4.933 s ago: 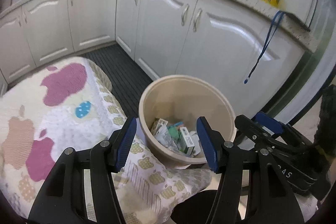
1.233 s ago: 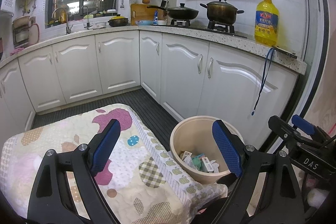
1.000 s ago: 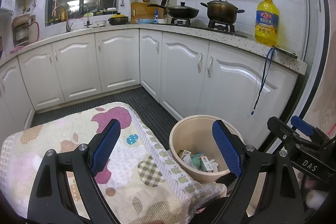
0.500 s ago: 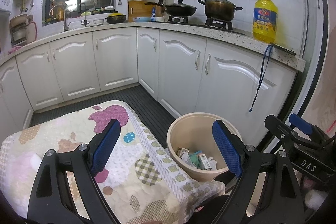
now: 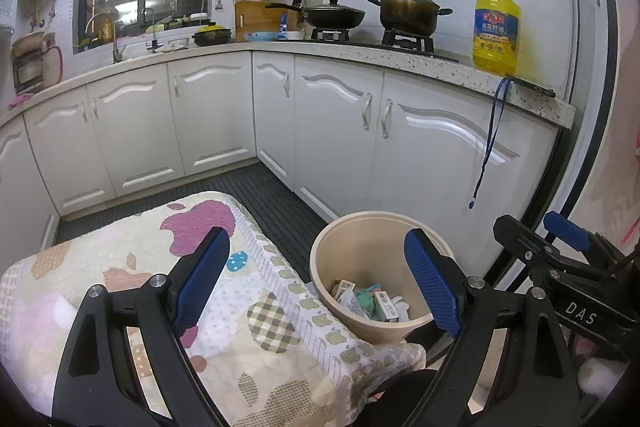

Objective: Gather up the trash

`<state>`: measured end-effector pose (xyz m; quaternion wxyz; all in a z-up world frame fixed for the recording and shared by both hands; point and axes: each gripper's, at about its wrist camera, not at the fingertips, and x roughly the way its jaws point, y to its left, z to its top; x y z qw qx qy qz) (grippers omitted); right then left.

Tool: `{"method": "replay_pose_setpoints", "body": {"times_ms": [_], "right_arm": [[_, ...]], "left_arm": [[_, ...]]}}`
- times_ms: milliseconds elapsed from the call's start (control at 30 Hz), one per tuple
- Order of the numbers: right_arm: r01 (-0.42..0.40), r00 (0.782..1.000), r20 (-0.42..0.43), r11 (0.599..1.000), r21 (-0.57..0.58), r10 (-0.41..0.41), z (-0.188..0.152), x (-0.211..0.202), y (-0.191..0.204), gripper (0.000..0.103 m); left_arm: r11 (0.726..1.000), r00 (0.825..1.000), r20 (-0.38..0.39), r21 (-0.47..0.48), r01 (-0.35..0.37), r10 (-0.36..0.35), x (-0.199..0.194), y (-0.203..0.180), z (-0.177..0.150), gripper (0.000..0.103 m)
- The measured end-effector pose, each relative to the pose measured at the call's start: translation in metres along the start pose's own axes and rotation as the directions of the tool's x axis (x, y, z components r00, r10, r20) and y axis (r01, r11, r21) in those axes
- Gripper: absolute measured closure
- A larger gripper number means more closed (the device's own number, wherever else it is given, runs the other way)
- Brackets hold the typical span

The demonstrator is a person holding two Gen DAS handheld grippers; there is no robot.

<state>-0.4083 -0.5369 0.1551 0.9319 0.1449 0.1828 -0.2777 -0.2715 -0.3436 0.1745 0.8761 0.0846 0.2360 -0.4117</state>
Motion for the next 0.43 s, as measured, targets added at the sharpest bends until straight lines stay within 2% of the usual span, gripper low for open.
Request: {"method": "replay_pose_setpoints", "body": {"times_ms": [433], "right_arm": [[0.001,1.0,-0.016,1.0,-0.007,-0.001,0.0004,0.006,-0.0017,0.008]], "left_arm": [[1.0,1.0,-0.006,0.004,0.025,-0.025,0.0064,0.0006,-0.0054,0.014]]}}
